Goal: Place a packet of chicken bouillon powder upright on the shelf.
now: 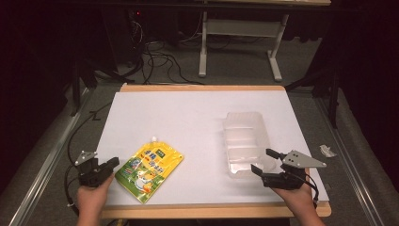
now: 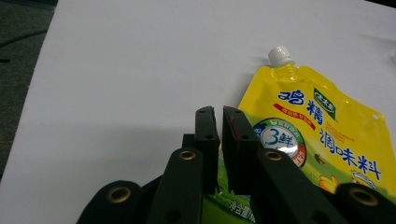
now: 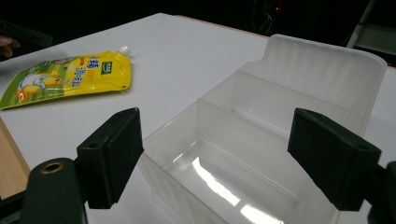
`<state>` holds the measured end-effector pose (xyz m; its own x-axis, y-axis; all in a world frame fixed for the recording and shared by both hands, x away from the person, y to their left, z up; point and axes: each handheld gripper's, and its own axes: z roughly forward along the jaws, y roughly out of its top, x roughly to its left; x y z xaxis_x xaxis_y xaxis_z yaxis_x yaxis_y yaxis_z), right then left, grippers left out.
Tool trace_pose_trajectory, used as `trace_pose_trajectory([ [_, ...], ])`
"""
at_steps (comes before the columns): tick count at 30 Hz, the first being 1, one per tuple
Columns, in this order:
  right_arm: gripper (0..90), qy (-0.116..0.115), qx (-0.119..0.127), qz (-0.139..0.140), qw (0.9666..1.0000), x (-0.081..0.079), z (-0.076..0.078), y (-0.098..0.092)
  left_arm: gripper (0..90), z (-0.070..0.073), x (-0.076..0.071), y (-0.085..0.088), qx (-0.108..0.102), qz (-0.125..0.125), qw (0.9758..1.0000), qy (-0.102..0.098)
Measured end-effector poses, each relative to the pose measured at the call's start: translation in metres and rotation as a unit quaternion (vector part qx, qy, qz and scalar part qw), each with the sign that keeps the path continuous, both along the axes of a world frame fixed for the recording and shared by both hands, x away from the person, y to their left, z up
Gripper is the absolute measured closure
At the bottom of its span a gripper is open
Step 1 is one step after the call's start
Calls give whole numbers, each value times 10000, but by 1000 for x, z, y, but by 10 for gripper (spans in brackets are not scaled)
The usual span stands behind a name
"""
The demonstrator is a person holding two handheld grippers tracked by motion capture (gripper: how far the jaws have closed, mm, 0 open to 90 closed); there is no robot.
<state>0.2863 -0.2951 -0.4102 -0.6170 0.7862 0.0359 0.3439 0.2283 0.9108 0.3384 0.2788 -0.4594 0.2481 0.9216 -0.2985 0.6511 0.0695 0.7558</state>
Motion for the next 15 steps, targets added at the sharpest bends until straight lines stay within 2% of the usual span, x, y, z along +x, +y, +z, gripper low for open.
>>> trace_pose_trajectory([
  [1, 183, 2, 3, 2, 10000, 0, 0, 0, 831, -1, 1, 0, -63, -30, 10000, 50],
  [2, 183, -10, -10, 16, 10000, 0, 0, 0, 801, -3, 2, 0, -166, -107, 9996, 202],
  [4, 184, 0, -49, 11, 10000, 0, -1, 1, 739, -4, 3, 0, -167, -129, 9995, 246],
  [5, 186, 15, -52, 8, 10000, 0, -1, 1, 712, -6, 4, 1, -256, -143, 9989, 357],
  [6, 186, 15, -52, 8, 10000, 0, -1, 1, 690, -6, 4, 1, -256, -143, 9989, 357],
  [7, 187, 9, -65, 19, 10000, 0, -1, 2, 686, -10, 7, 1, -317, -138, 9979, 541],
  [8, 187, 9, -65, 19, 10000, 0, -1, 2, 687, -10, 7, 1, -317, -138, 9979, 541],
  [10, 188, 11, -77, 20, 10000, 0, -1, 2, 688, -13, 8, 2, -311, -147, 9972, 668],
  [12, 188, 17, -79, 20, 10000, 0, -1, 3, 678, -14, 9, 3, -425, -125, 9962, 751],
  [13, 189, 31, -70, 19, 10000, 0, -1, 3, 663, -17, 10, 6, -601, -119, 9948, 819],
  [14, 189, 31, -70, 19, 10000, 0, -1, 3, 664, -17, 10, 6, -601, -119, 9948, 819],
  [15, 190, 37, -79, 14, 10000, 0, -1, 3, 664, -18, 10, 7, -692, -147, 9939, 848],
])
